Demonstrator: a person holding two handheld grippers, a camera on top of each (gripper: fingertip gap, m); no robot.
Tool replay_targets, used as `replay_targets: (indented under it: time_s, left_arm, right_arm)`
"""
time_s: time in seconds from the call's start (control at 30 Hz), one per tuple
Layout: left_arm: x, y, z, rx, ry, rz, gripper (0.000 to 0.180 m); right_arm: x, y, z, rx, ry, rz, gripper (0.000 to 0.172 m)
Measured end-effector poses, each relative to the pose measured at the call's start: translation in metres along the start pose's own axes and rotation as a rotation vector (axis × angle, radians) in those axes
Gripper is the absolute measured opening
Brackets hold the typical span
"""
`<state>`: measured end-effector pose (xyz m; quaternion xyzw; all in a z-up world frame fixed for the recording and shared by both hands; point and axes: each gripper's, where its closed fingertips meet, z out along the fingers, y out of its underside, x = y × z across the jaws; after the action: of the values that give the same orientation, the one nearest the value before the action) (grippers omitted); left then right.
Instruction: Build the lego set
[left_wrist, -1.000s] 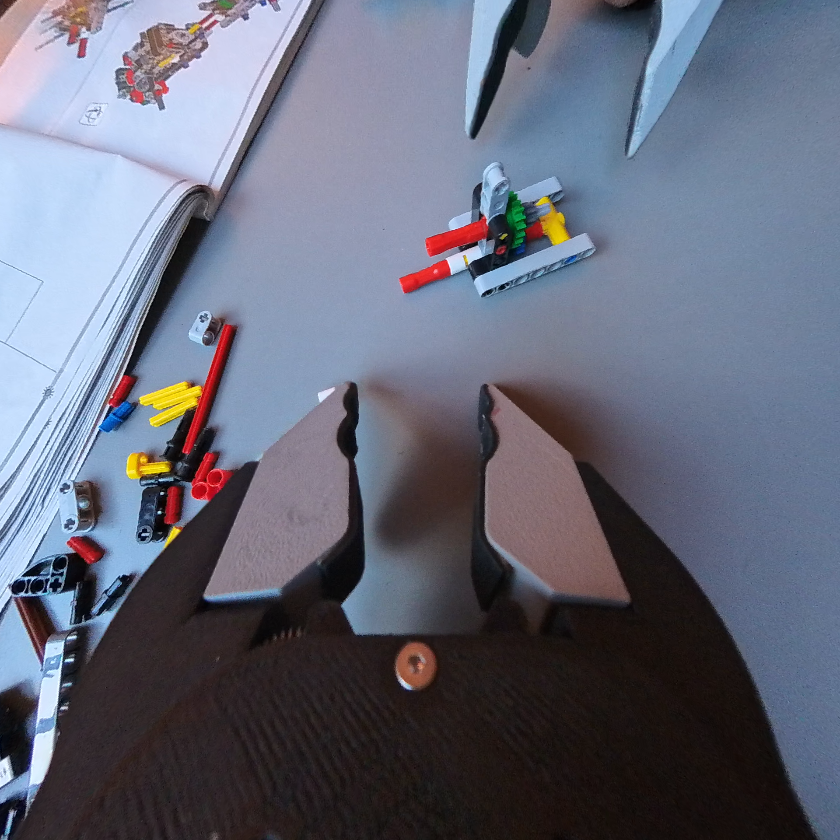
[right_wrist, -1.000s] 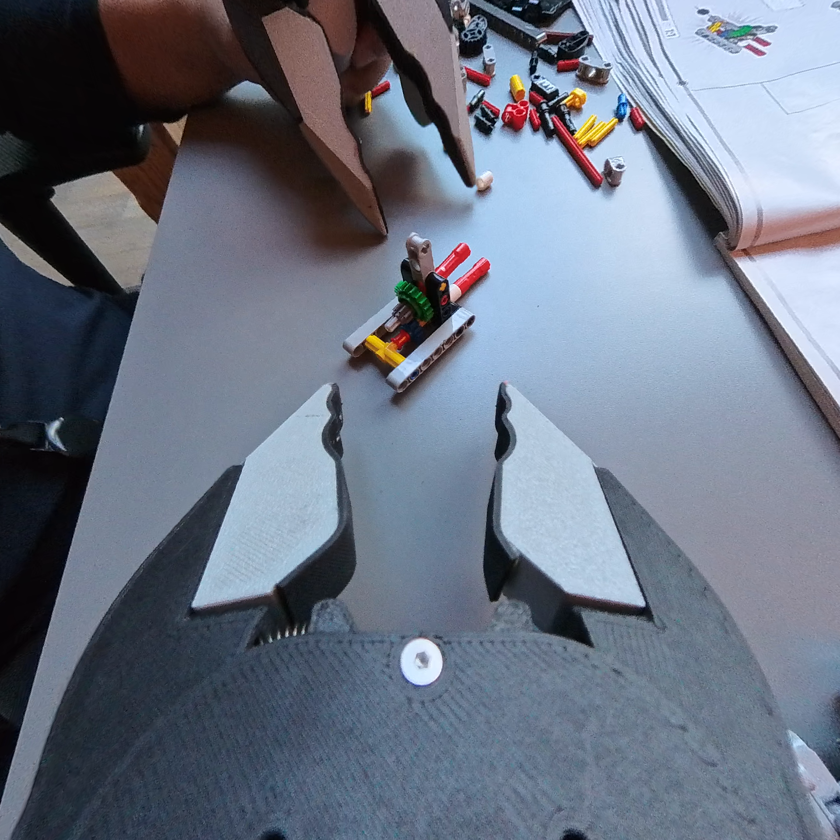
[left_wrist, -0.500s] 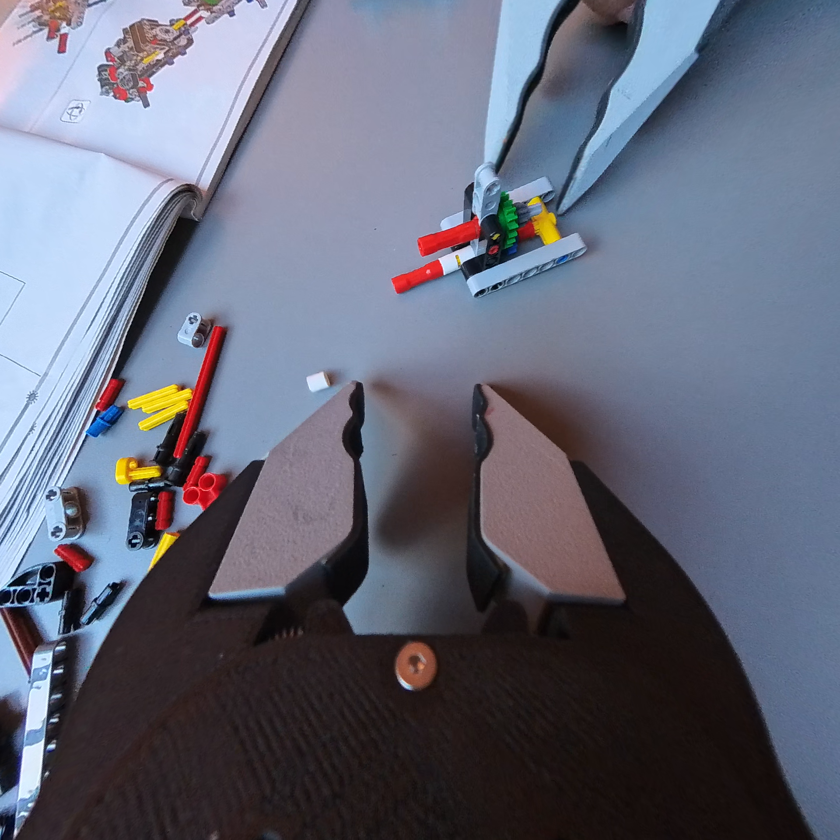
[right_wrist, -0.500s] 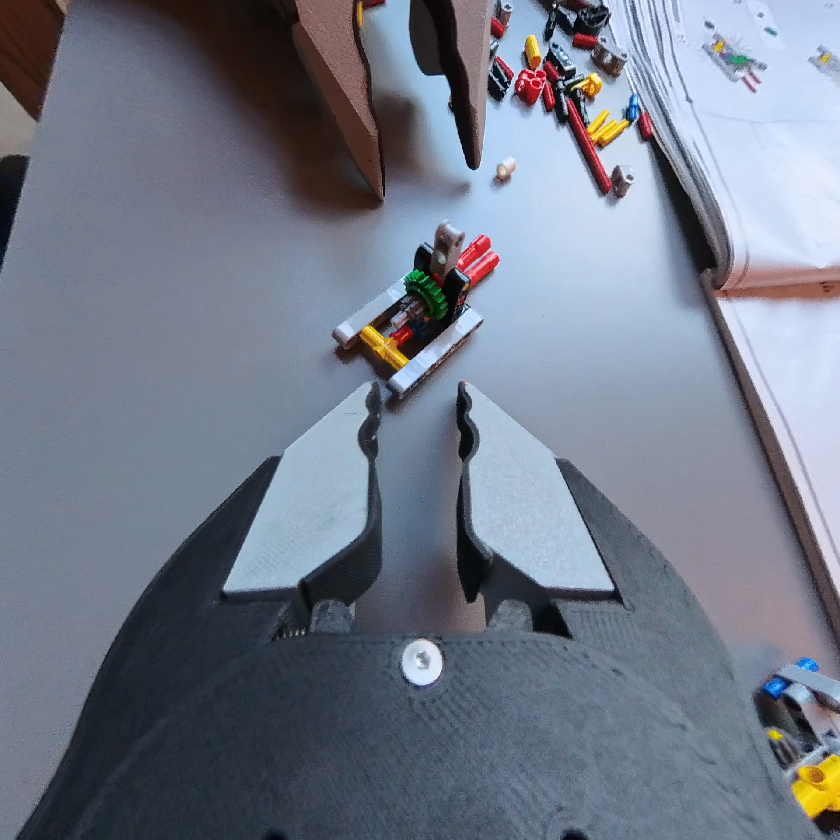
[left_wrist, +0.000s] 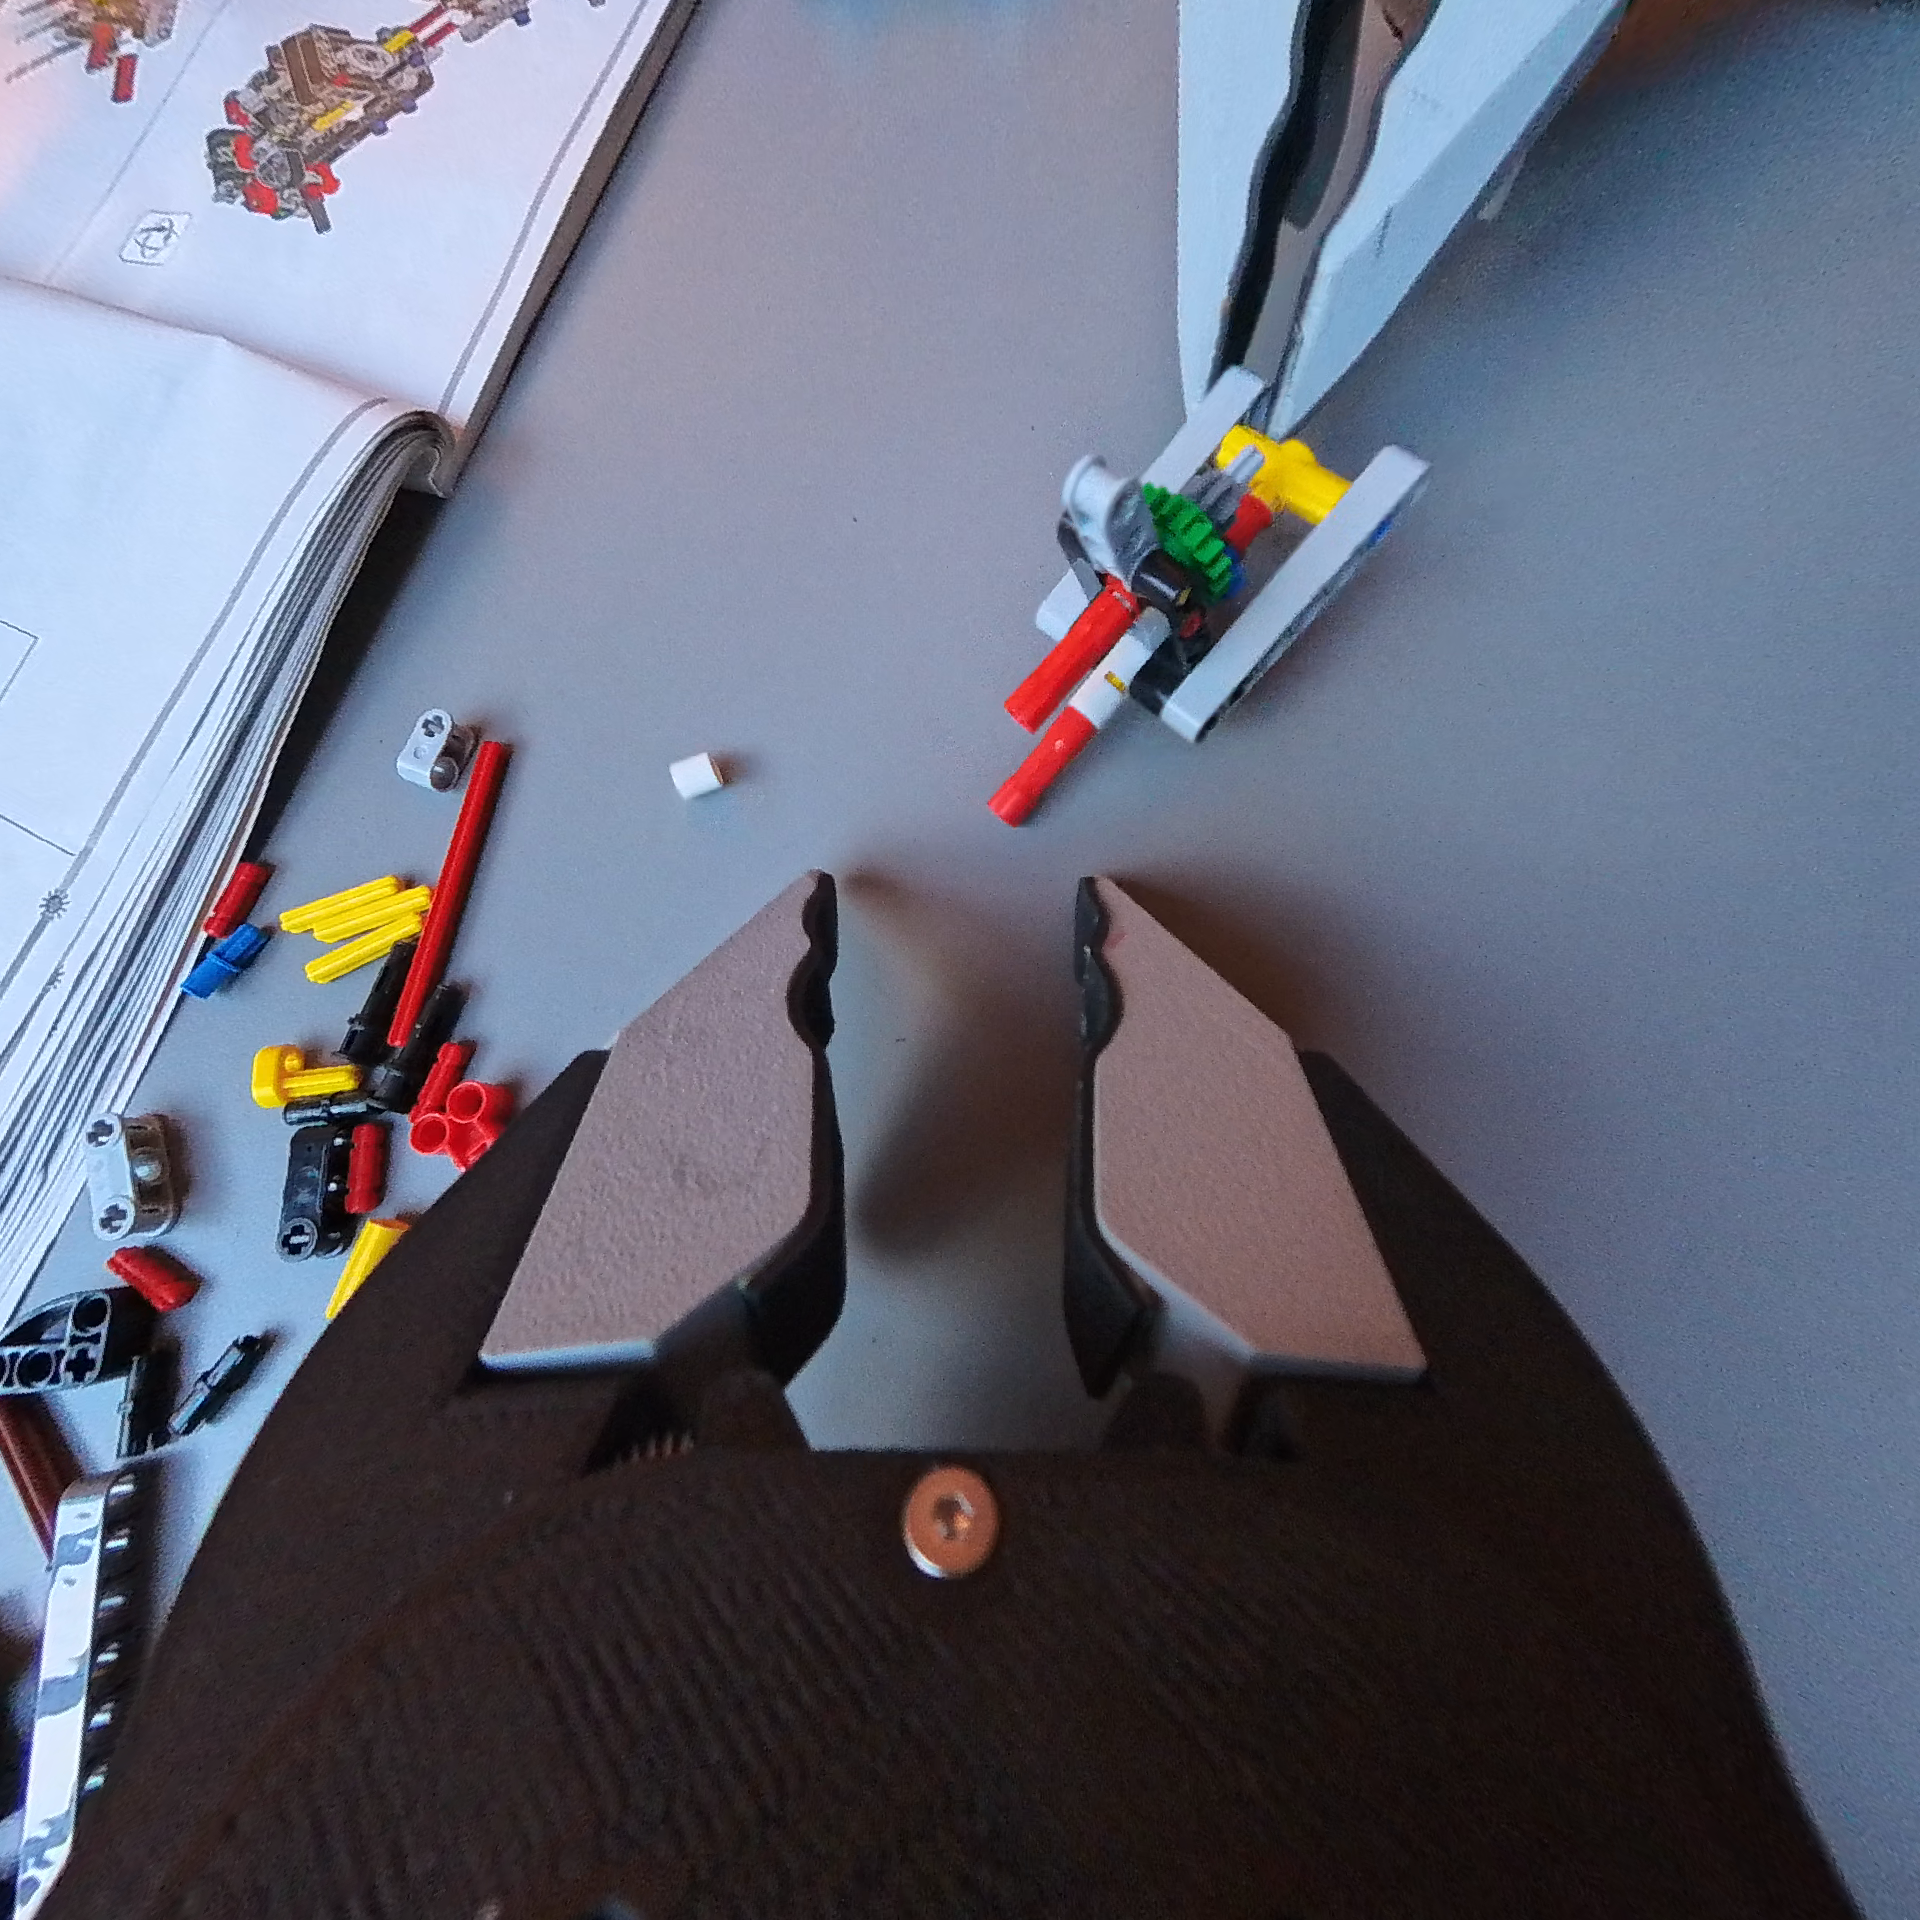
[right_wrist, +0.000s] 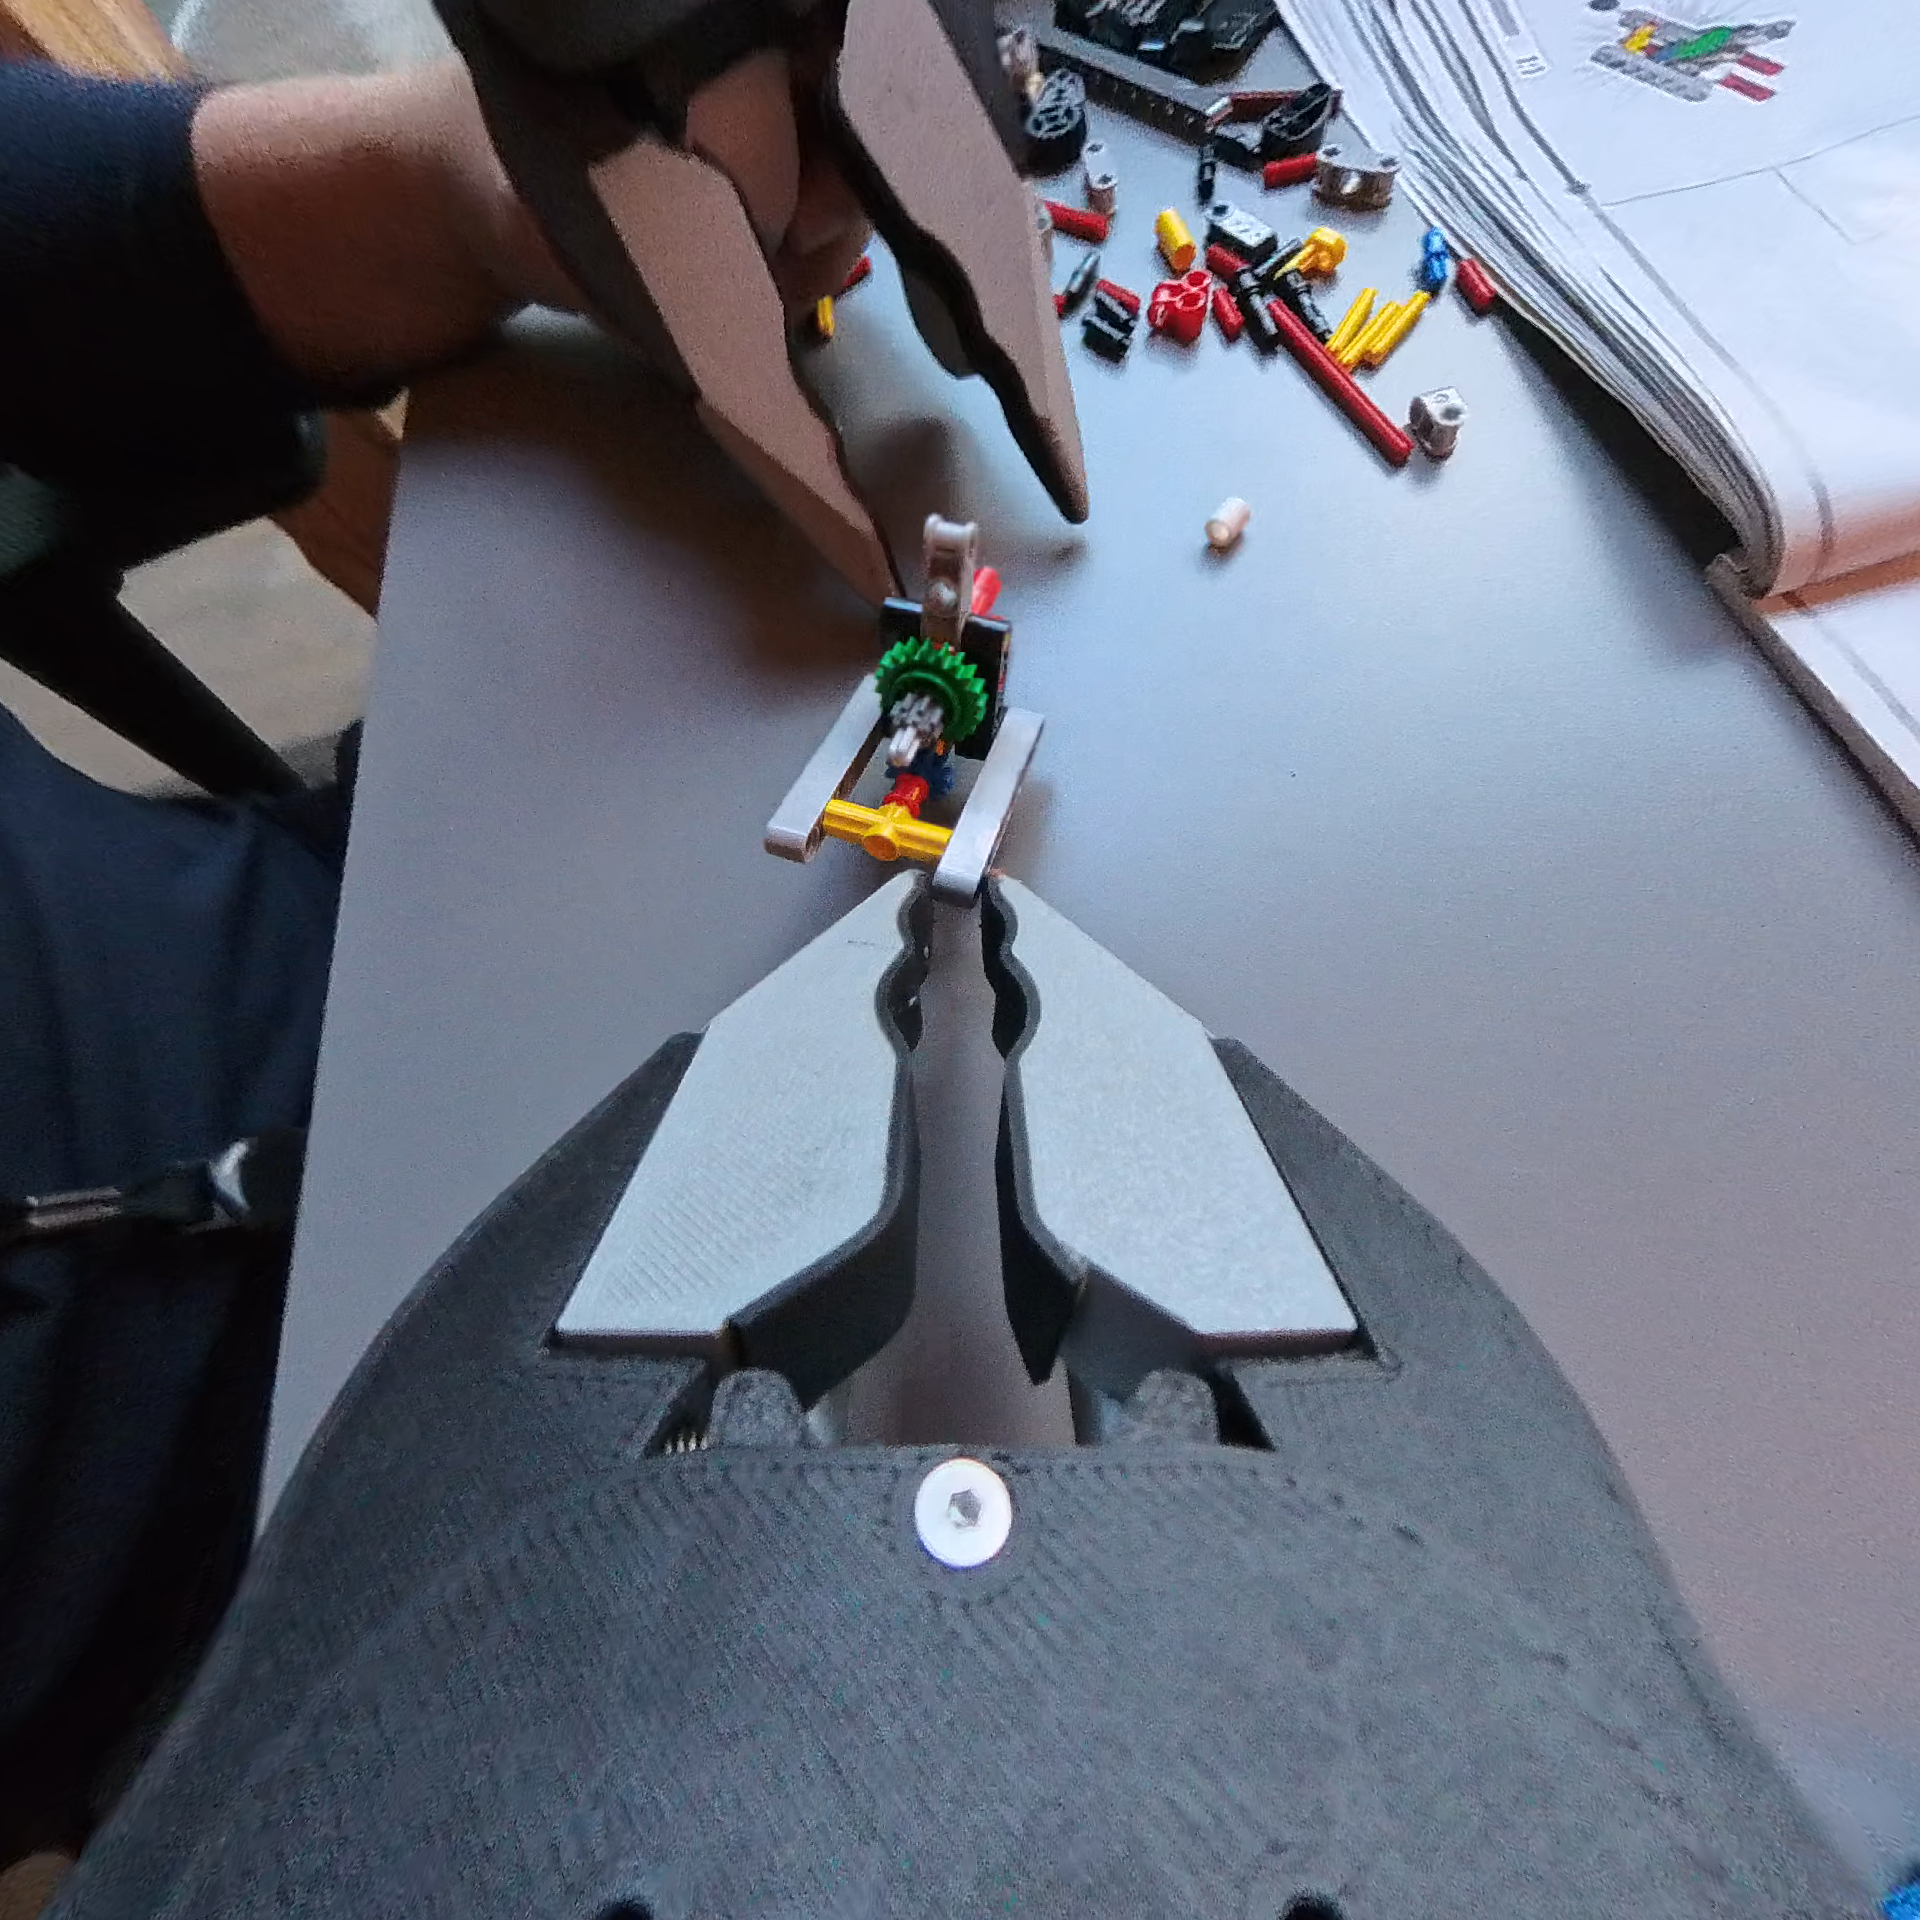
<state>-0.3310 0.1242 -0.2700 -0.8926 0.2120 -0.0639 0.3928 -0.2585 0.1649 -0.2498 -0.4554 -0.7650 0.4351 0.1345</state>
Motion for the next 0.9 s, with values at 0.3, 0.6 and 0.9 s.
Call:
replay_targets:
  time_s: [0.3,0.6,0.9]
  left_arm:
    - [0.001,0.0,0.0,0.0,0.01,0.004,0.04]
    - [0.004,-0.001,0.002,0.0,0.027,0.017,0.027]
    - [0.0,-0.004,0.004,-0.001,0.014,0.002,0.026]
  right_arm:
    - [0.004,-0.007,-0.01,0.013,0.035,0.102,0.005]
    - [-0.001,-0.02,-0.025,0.048,0.106,0.064,0.005]
    - [0.0,-0.023,-0.037,0.048,0.211,-0.02,0.005]
